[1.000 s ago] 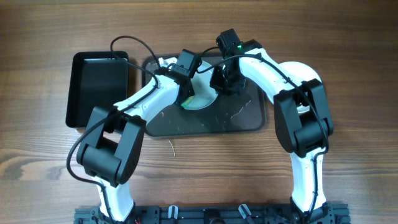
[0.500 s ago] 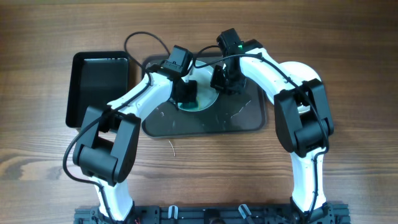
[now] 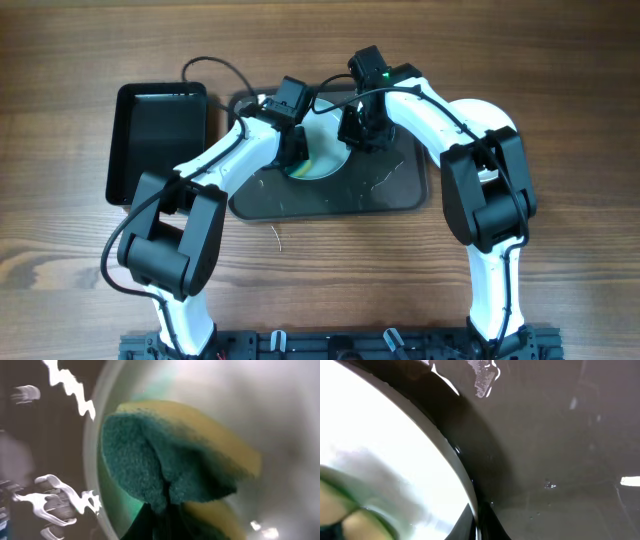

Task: Clean dirty plates on tray and stack at the side
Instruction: 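Scrub the plate center with the sponge in the left gripper, then lift the sponge away and raise the plate with the right gripper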

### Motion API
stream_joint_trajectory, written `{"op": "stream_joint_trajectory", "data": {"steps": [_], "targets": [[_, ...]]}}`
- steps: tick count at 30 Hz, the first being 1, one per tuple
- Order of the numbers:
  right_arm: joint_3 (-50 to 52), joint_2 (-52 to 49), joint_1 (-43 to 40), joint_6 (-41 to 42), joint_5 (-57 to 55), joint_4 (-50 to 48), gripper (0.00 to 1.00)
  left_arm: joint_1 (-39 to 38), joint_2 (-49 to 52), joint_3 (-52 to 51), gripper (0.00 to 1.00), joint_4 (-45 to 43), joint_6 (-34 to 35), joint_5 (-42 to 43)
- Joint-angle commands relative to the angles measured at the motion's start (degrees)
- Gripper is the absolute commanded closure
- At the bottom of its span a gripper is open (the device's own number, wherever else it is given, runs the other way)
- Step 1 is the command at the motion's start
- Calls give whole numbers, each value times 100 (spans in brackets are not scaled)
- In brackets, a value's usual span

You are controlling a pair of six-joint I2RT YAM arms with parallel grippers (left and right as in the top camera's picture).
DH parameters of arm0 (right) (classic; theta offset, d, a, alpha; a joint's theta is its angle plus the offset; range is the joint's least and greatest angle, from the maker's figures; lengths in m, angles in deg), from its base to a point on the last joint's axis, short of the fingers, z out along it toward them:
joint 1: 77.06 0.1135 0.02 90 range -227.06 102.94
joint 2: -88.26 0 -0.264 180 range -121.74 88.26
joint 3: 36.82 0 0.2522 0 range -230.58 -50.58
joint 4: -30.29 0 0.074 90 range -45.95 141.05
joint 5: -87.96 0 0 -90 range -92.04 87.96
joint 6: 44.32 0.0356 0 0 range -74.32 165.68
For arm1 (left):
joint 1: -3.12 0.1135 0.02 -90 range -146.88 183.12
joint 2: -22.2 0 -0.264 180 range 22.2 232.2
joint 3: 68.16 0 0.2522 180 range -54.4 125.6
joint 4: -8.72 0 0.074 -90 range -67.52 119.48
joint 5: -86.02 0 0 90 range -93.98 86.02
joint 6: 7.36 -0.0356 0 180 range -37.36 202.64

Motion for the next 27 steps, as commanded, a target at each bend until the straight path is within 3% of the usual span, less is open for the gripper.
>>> {"op": "stream_joint_trajectory", "data": {"steps": [1, 14, 22, 27], "targets": [[61, -157, -13, -184, -295, 20, 96, 101, 79, -55, 96, 339, 568, -1134], [59, -114, -31, -621, -280, 70, 96, 107, 79, 1873, 96, 2116, 264, -258], [59, 442, -31, -817, -874, 221, 96, 175, 68, 2103, 96, 2258, 90, -138], [59, 1016, -28, -868, -1974, 546, 96, 376, 68, 2103, 96, 2253, 90, -138]]}}
